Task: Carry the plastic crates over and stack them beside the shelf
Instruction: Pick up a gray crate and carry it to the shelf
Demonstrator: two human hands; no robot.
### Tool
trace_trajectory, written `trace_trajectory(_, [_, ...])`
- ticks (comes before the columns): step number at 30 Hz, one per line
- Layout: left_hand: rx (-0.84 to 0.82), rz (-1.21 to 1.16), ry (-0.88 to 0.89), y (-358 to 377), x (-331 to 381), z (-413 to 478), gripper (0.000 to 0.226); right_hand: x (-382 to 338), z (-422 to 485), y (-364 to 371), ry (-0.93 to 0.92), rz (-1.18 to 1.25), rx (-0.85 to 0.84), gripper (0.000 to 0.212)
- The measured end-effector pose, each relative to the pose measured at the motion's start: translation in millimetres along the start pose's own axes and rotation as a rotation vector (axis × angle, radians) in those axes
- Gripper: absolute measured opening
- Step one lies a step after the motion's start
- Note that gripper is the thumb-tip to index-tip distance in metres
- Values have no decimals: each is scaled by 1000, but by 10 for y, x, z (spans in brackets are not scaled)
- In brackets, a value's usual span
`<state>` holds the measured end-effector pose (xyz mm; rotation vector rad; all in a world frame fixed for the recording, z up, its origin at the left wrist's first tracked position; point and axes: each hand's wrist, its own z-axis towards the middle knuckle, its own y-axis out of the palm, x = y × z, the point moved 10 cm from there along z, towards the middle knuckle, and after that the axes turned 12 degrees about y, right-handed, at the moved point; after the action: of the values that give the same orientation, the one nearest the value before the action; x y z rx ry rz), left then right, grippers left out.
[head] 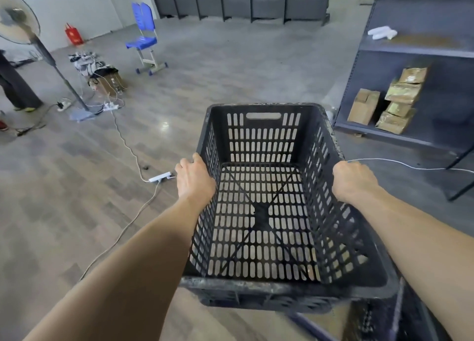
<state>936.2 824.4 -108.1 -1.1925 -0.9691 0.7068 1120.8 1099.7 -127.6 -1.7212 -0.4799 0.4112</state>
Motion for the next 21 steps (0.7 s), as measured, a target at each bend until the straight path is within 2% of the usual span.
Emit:
trace_trajectory(7, [20, -39, 36, 22, 76, 1098, 47, -449, 792, -330, 40, 33, 28, 25])
trace_trajectory(12, [22, -52, 62, 90, 68, 1872, 49, -811, 1320, -475, 52, 47, 55, 14])
trace_trajectory(15, [12, -58, 95, 159, 55, 2375, 49, -1021, 1650, -513, 96, 50, 46, 23])
trace_trajectory(21, [-17, -81, 156, 229, 99, 3463, 50, -1483, 2397, -629, 175, 53, 25, 25])
